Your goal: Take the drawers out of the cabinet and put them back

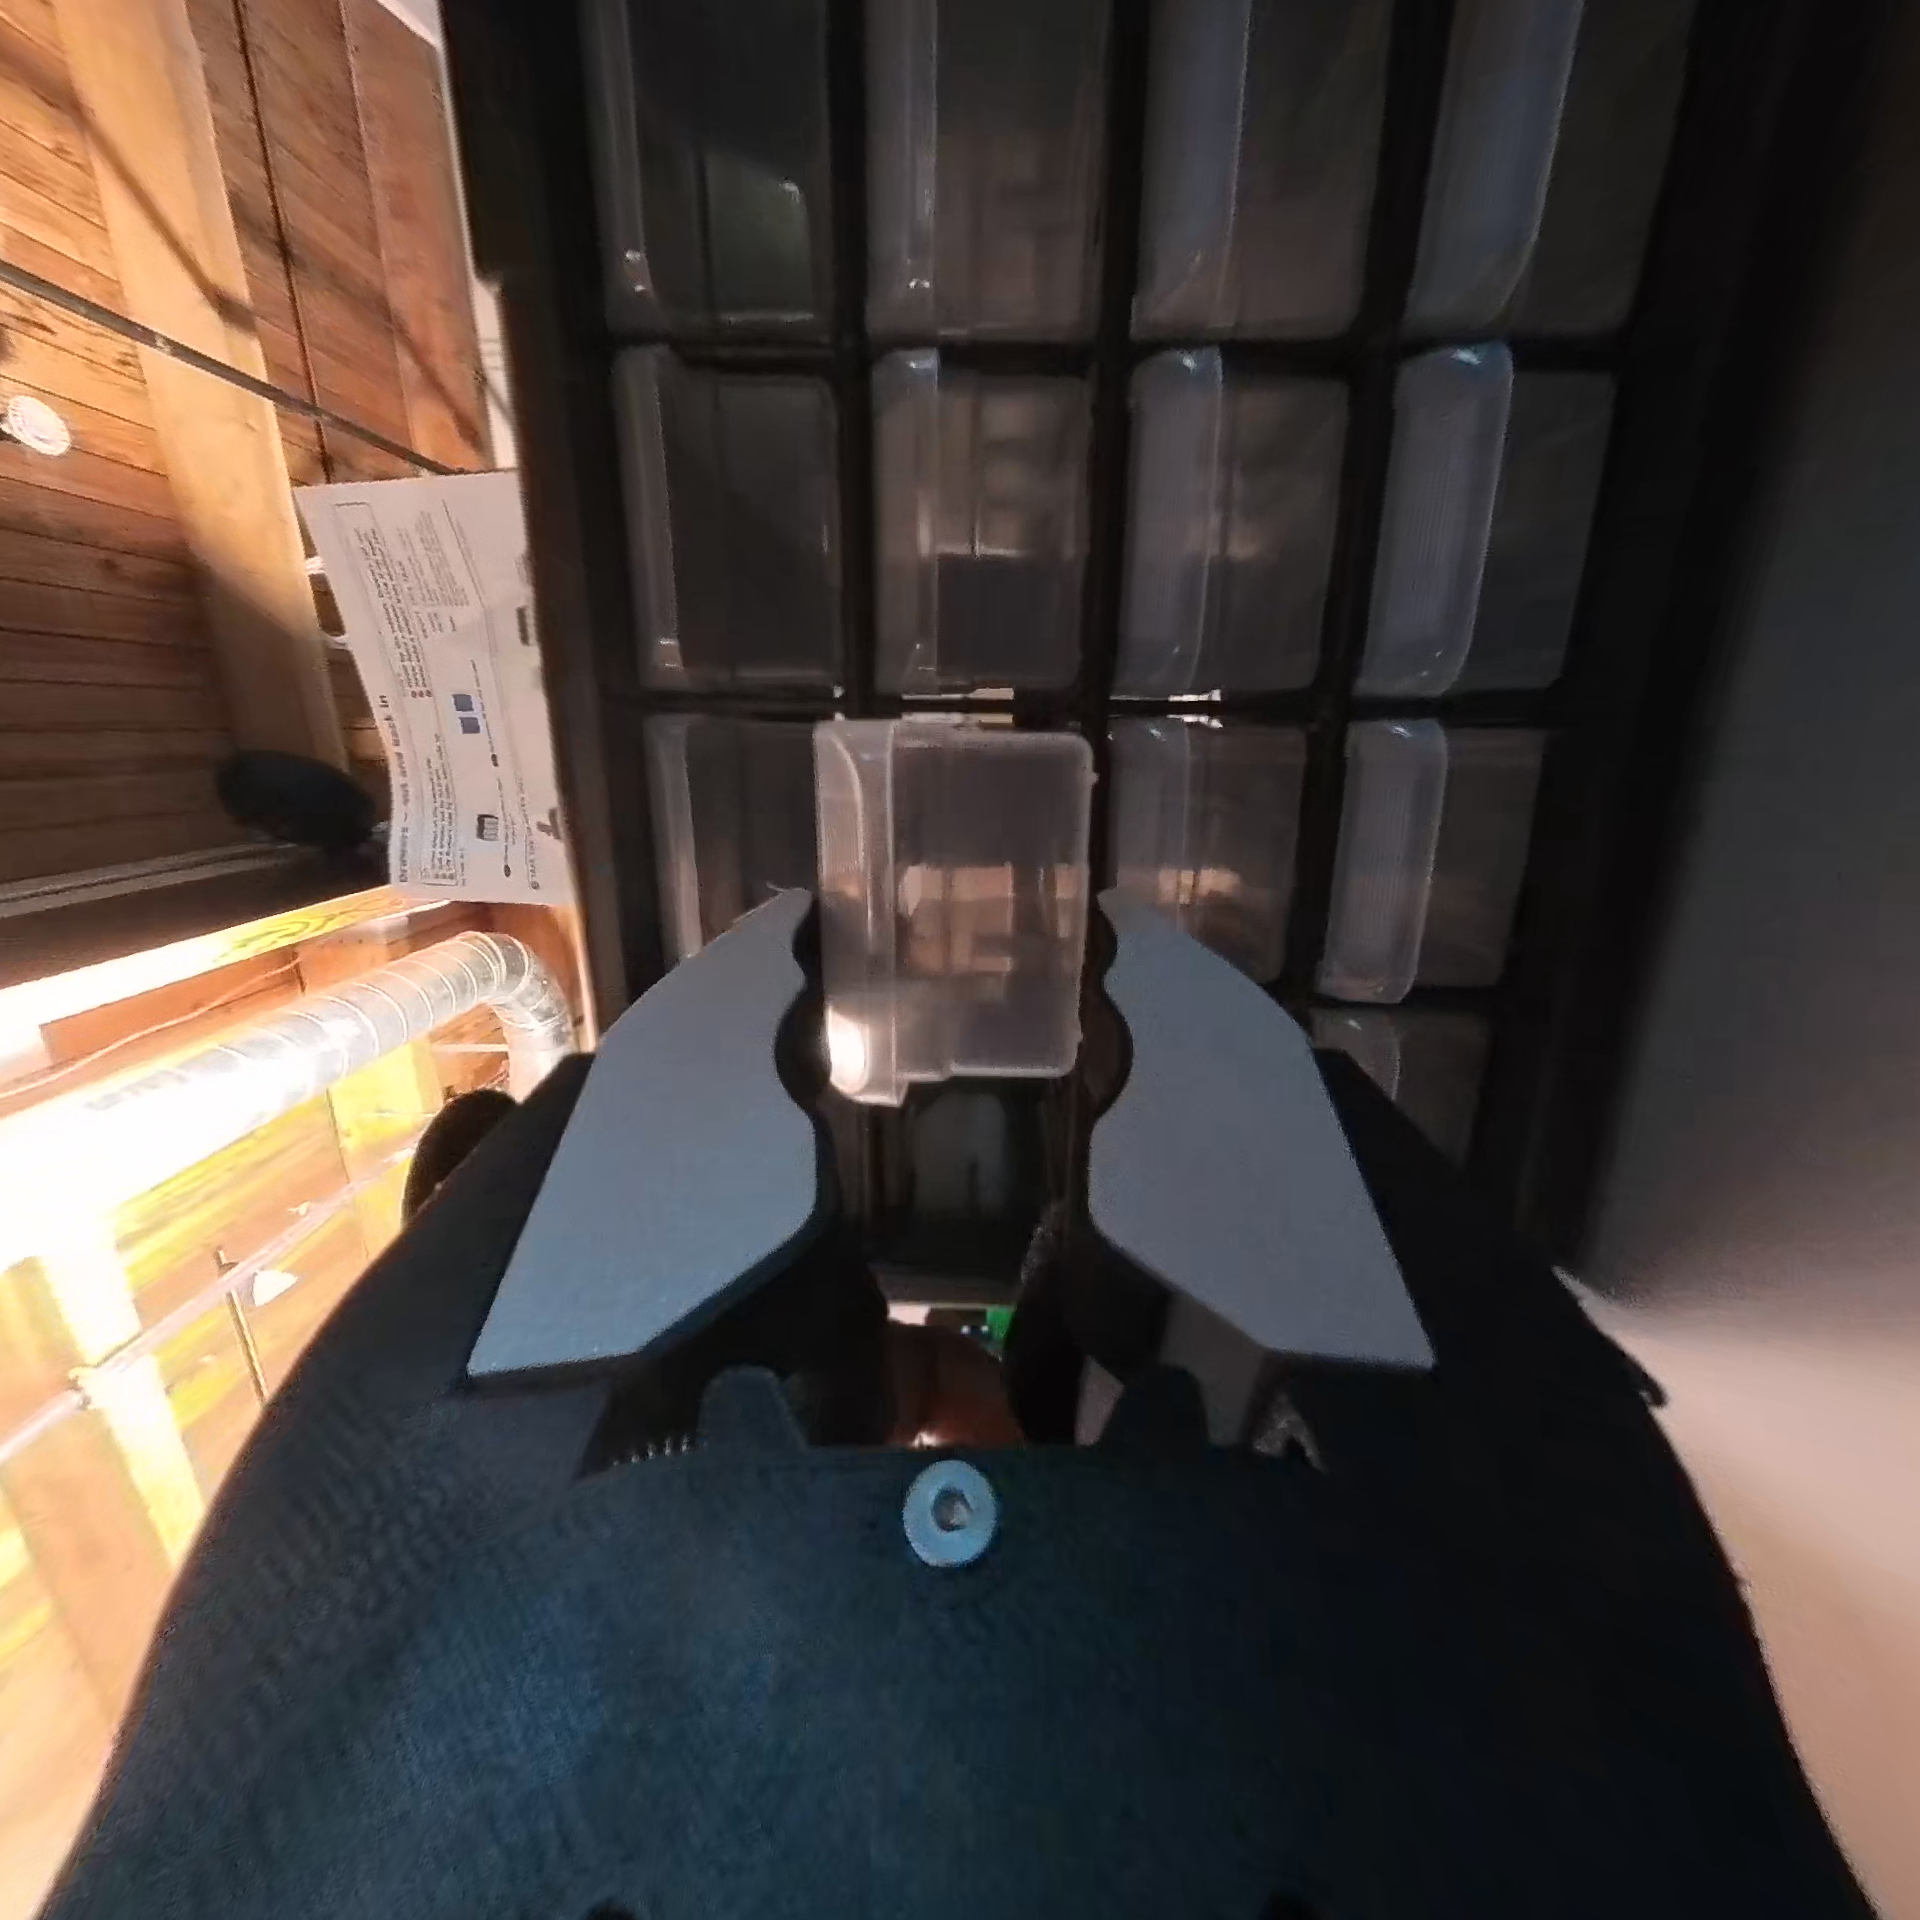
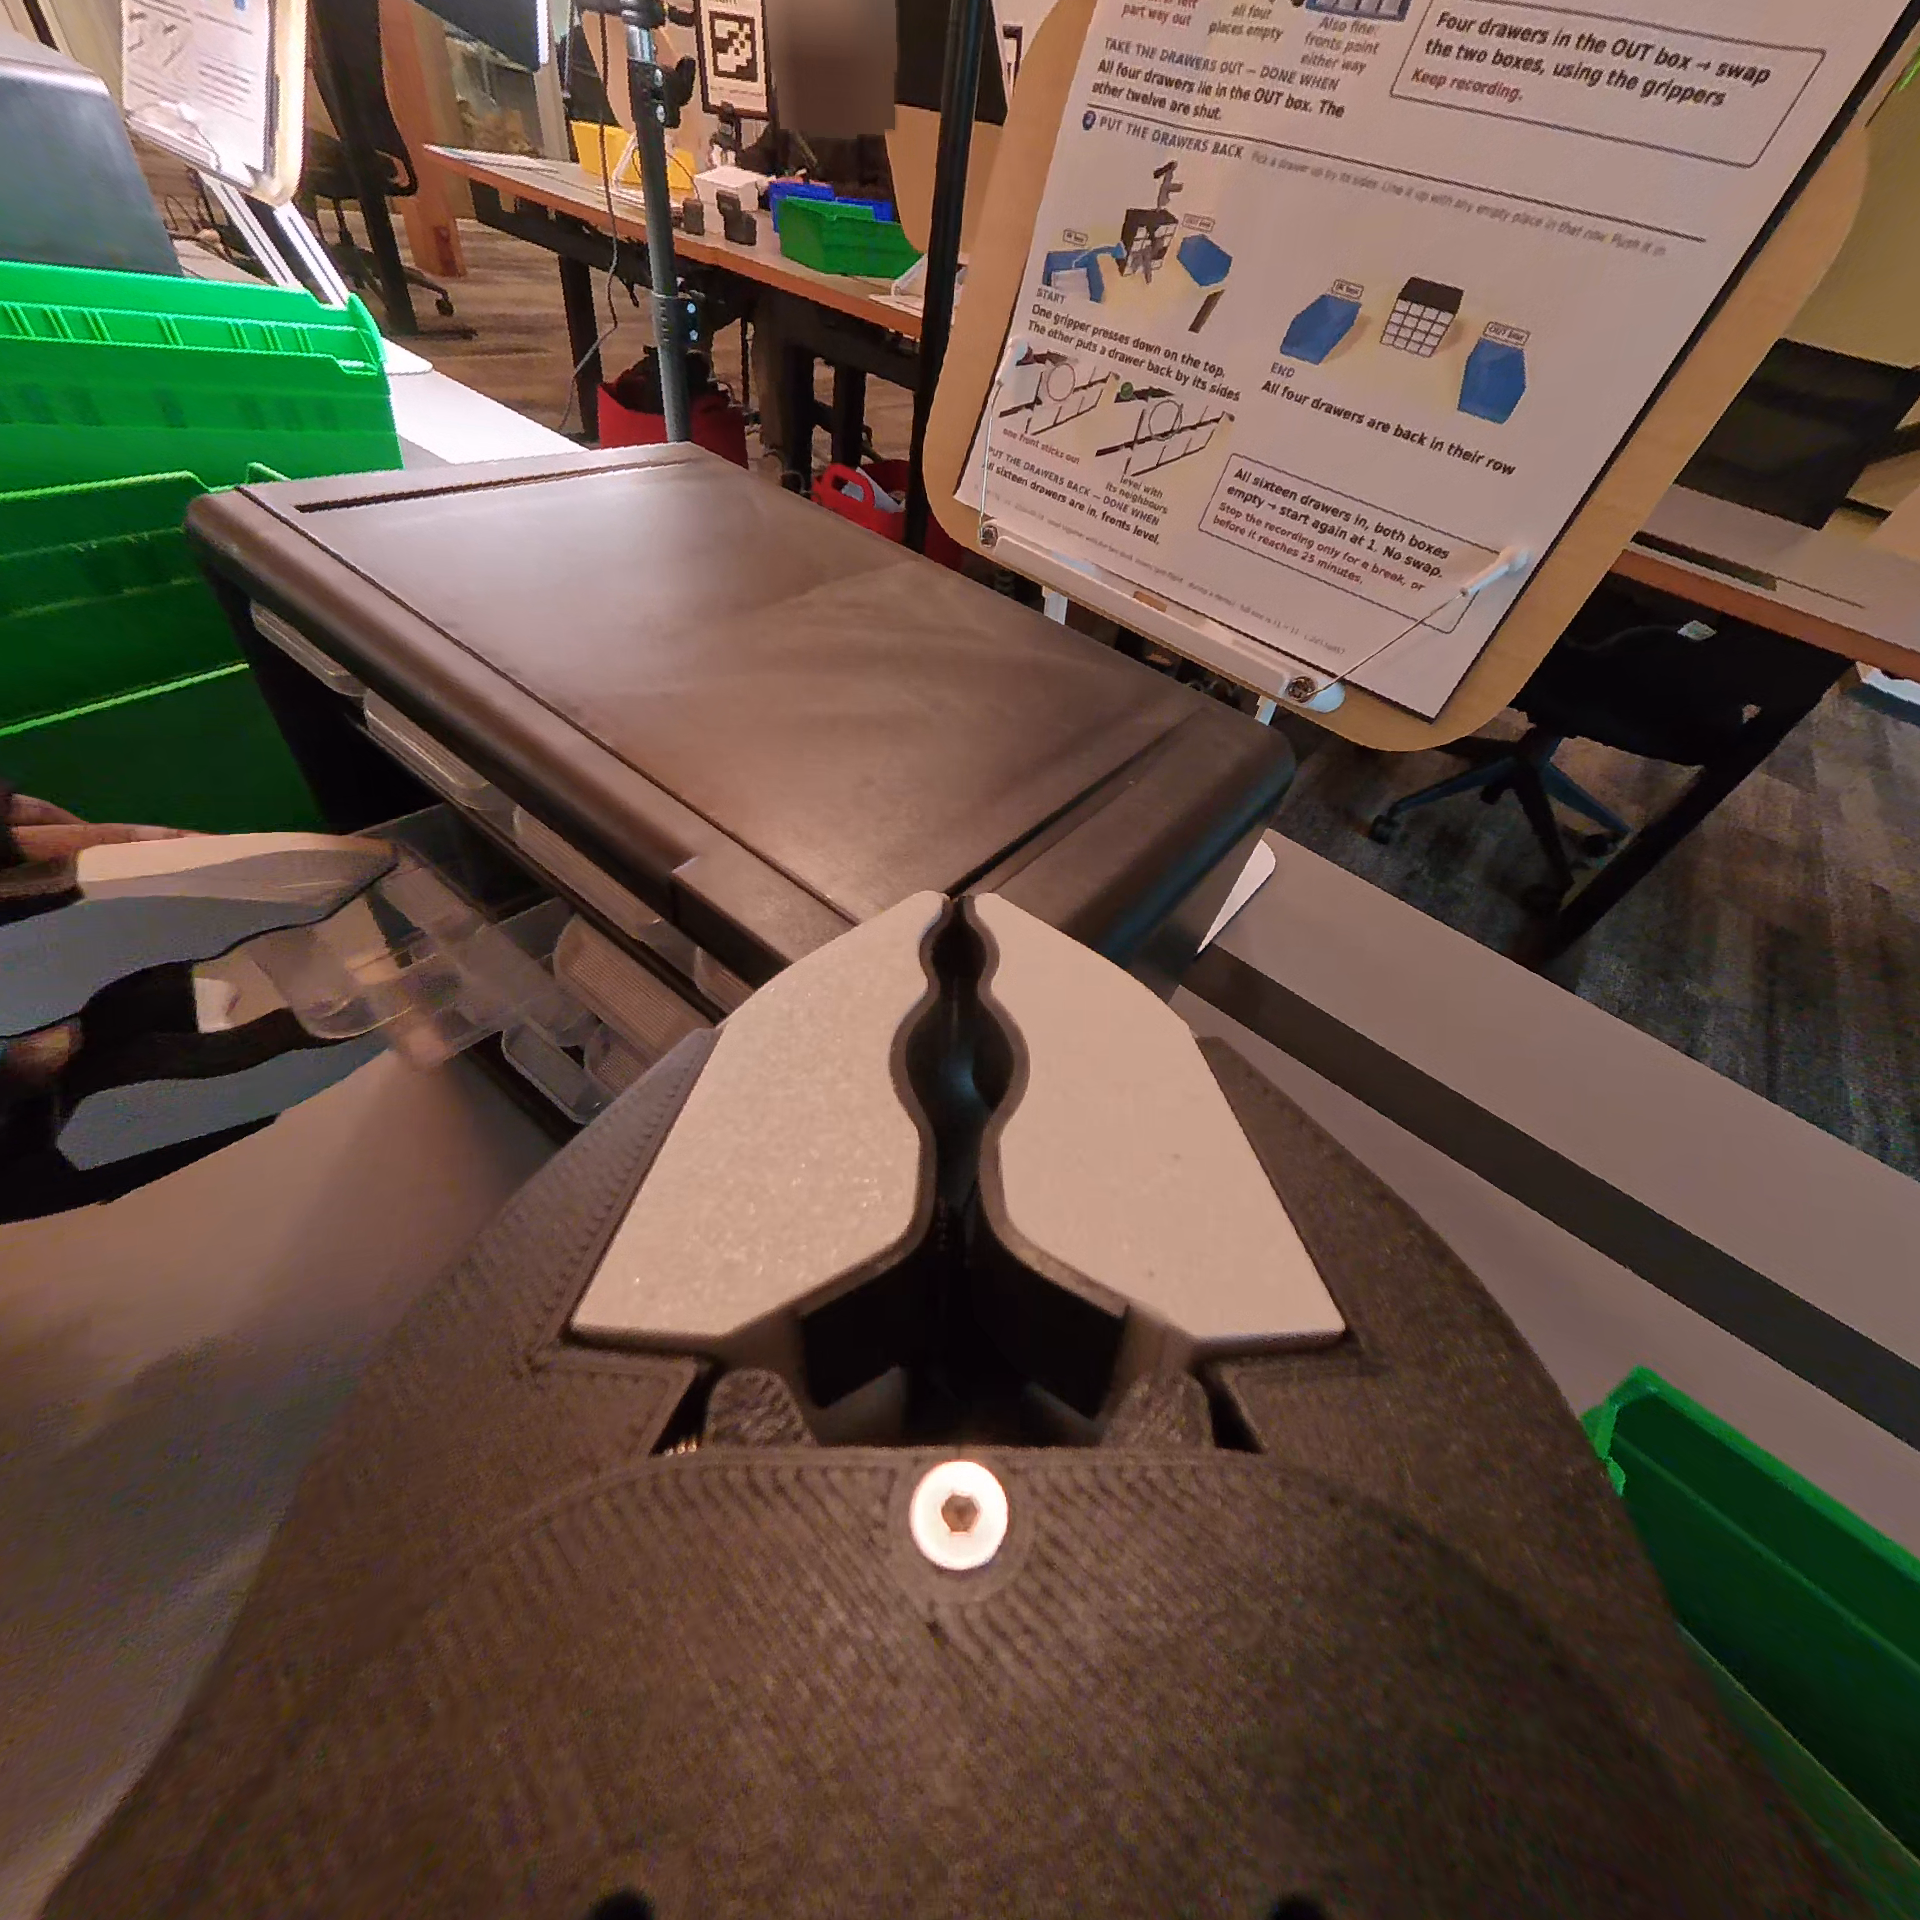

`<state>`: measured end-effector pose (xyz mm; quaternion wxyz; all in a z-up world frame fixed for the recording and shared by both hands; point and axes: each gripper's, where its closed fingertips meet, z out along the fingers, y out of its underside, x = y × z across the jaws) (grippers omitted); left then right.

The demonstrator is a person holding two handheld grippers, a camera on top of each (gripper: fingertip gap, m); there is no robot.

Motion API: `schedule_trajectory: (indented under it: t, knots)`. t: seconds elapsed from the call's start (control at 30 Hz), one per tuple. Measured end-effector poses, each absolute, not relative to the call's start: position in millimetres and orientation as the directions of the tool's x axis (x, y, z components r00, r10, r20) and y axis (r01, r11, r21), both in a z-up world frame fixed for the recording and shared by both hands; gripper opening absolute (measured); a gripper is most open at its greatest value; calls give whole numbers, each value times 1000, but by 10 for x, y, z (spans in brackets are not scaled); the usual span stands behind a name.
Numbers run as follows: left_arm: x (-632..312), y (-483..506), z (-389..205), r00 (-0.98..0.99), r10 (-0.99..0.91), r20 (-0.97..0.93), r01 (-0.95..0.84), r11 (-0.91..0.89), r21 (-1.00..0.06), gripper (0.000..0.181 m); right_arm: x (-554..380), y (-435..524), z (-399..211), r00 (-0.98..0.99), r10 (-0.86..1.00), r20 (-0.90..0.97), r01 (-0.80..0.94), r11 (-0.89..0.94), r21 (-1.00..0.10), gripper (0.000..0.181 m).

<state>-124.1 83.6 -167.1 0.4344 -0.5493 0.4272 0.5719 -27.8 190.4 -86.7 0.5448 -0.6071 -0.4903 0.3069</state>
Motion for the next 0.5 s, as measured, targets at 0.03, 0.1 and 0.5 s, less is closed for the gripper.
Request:
schedule_trajectory:
  t: [0.03,0.1,0.5]
  knots:
    - [-1226,799,-1669,-20,26,-999,-966,-260,12,47,-278,1903,-867,330,930,160,259,74,-963,1]
    - [-1176,708,-1666,-14,28,-1000,-965,-261,6,46,-278,1903,-867,329,931,160,258,74,-963,1]
    - [-744,131,-1691,49,10,-999,-973,-226,-50,46,-280,1900,-867,339,924,174,275,80,-958,1]
